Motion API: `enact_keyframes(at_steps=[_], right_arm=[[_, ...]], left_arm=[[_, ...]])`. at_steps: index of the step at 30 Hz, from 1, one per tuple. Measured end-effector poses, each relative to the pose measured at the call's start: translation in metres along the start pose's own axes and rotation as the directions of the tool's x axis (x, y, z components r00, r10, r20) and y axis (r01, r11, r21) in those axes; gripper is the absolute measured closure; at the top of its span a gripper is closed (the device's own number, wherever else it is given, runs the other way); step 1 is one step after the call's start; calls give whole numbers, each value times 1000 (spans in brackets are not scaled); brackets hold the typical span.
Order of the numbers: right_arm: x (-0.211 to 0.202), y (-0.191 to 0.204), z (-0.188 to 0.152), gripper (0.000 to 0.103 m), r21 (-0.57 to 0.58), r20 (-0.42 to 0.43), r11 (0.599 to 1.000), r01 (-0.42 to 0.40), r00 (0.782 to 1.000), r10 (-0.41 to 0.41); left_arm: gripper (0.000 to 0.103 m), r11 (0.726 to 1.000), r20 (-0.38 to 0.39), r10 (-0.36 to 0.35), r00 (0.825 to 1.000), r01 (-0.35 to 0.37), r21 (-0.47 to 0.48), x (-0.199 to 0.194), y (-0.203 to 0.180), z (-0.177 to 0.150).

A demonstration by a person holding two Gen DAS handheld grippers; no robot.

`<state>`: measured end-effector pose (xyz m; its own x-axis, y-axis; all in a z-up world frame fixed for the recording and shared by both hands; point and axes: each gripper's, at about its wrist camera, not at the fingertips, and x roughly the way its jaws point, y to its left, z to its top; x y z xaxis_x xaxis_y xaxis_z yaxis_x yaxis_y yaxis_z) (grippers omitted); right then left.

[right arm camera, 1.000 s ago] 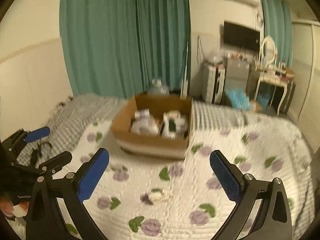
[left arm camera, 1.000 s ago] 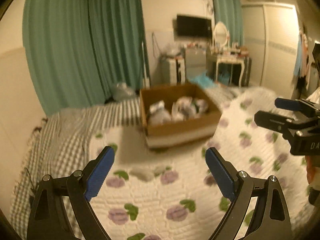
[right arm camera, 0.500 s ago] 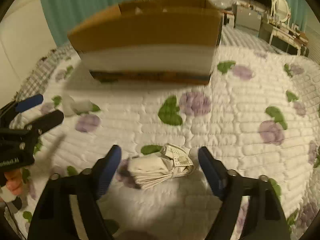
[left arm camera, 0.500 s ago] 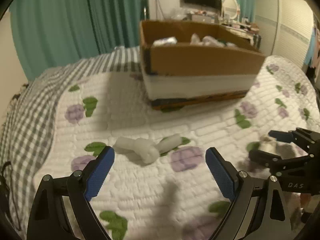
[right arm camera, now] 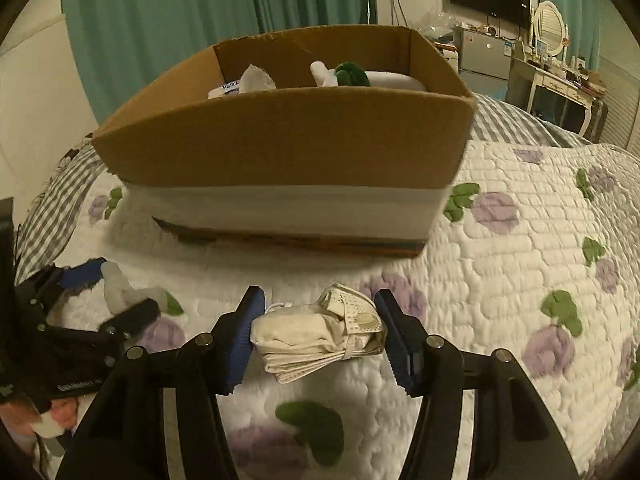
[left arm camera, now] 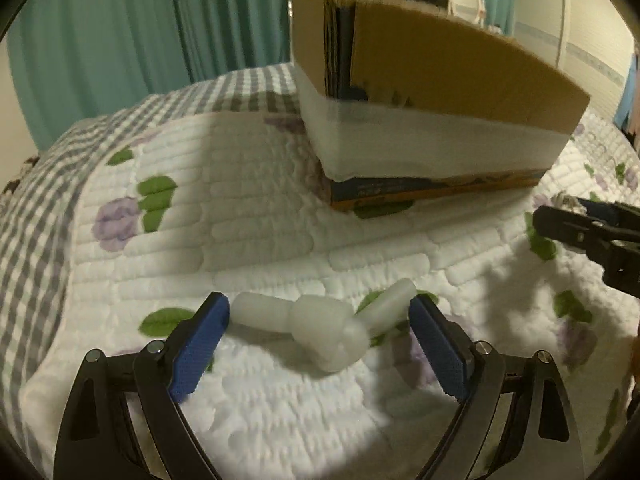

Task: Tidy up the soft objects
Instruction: 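Grasp the white foam bone with the left tool while the right grasps the folded mask, then carry foam bone and mask into the box and open both tools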

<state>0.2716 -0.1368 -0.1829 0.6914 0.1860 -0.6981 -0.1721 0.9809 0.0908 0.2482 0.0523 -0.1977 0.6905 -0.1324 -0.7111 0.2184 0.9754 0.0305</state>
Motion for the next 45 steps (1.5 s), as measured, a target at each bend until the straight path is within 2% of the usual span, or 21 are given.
enact_keyframes(at_steps=[2, 4, 6, 7, 8, 9, 13, 16, 20, 24, 30, 36, 39, 45], right_arm=[[5, 2, -2, 46, -7, -11, 1000, 2, 1000, -2], [7, 5, -4, 46, -16, -21, 1000, 2, 1000, -2], [7, 8, -5, 46, -17, -19, 1000, 1, 1000, -2], [5, 9, -5, 46, -17, -15, 1000, -1, 1000, 1], [3, 10, -6, 46, -16, -10, 1000, -3, 1000, 3], [0, 9, -7, 46, -16, -5, 1000, -4, 1000, 4], [-14, 12, -12, 46, -30, 22, 1000, -3, 1000, 4], [-24, 11, -16, 46, -23, 39, 1000, -14, 999, 15], [-45, 10, -20, 46, -9, 71, 1000, -27, 997, 27], [-74, 9, -28, 46, 16, 95, 999, -46, 995, 44], [-123, 13, -33, 46, 13, 142, 998, -63, 988, 60], [-178, 17, -13, 46, -40, 228, 998, -54, 972, 62], [-202, 18, 8, 46, -72, 281, 997, -31, 958, 50], [-215, 19, 61, 46, -120, 350, 993, -9, 935, 51]], left_arm=[[22, 1000, -1, -12, 1000, 12, -5, 2, 1, -2], [34, 999, 10, -32, 999, 32, 3, -3, 0, -6], [55, 999, 7, -52, 999, 52, 6, -8, -2, -8], [59, 998, 3, -68, 998, 68, 8, -10, -3, -9], [69, 997, 3, -75, 997, 75, 15, -13, -7, -11], [72, 996, 0, -82, 997, 82, 23, -15, -10, -12], [74, 996, -2, -77, 997, 77, 46, -27, -21, -24], [75, 997, 3, -48, 999, 48, 59, -41, -26, -32], [75, 996, 10, -81, 997, 80, 36, -62, -26, -34], [75, 996, 54, -77, 996, 74, 59, -94, -36, -28], [75, 992, 142, -103, 985, 92, 81, -146, -44, -11], [75, 991, 238, -100, 966, 74, 113, -192, -58, 17], [75, 990, 275, -104, 956, 72, 125, -205, -62, 35], [74, 992, 290, -83, 953, 51, 114, -191, -61, 81]])
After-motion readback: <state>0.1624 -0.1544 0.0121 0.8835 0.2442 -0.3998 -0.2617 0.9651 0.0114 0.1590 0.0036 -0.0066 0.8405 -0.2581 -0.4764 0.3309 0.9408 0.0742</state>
